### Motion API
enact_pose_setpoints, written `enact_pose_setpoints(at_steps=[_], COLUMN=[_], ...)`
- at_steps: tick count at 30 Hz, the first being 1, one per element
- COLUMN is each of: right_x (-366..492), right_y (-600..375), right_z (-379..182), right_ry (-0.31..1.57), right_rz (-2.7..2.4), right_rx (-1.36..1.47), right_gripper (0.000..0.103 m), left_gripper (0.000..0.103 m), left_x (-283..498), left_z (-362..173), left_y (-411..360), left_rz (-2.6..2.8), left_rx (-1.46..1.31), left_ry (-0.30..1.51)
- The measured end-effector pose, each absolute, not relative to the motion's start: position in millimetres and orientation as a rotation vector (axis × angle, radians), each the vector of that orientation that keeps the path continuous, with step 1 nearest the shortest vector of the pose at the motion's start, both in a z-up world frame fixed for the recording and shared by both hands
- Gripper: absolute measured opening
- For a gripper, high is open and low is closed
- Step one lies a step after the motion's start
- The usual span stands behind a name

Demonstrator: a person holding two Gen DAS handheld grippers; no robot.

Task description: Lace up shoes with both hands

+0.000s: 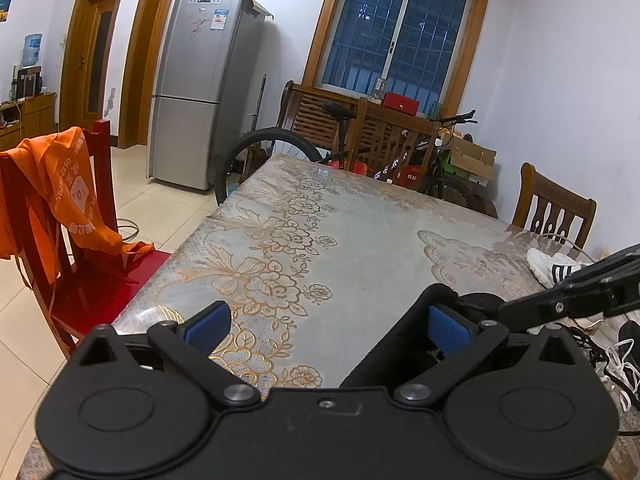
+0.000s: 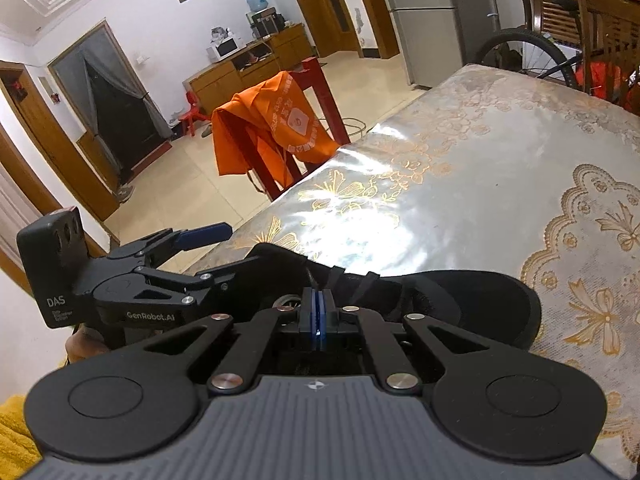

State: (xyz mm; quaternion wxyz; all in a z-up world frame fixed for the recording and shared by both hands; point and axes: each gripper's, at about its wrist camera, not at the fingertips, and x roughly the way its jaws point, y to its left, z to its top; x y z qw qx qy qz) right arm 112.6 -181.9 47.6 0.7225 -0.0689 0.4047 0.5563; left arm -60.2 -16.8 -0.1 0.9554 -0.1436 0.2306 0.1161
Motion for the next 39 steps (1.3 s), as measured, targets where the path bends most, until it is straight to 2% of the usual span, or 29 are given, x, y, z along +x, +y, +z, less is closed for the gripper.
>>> enact_pose_setpoints(at_steps=[9,15,17,19,21,25,27,34,39], right_x=[111,107,105,105,101,84,73,11,-30], right_y=[-175,-166,-165,-168,-182,-221,-243,-307,-339], right_z=[40,38,37,37,39,47,47,25,8], right_ry=[0.901,0.839,0.808,0.801,0.764,0.61,0.573,0.625,0.675], right_rz=[1.258,1.245,1.252,1.269,1.266,1.198,1.151,1.077,1.043], right_rx=[-0.124,-0.134,-0.122,-0.097,-0.031,0.026,0.052,0.16,0.208], right_gripper=[0.001,0.002,0.006,0.021,0.048,0.051,0.061,0.064,0.065], left_gripper=[0.103,0.103,0.103,0.103,0.103,0.103,0.103,0.103,0.103], left_x=[-60,-60,-60,-61,-63,-74,-84,-138,-144], left_z=[0,1,1,1,1,0,0,-7,-4], left_y=[-18,-21,-22,-22,-24,-28,-29,-42,-47], left_rz=[0.236,0.233,0.234,0.231,0.232,0.242,0.237,0.206,0.203], left_rx=[-0.282,-0.28,-0.277,-0.268,-0.251,-0.24,-0.256,-0.301,-0.279], left_ry=[0.467,0.467,0.467,0.466,0.467,0.471,0.469,0.463,0.417])
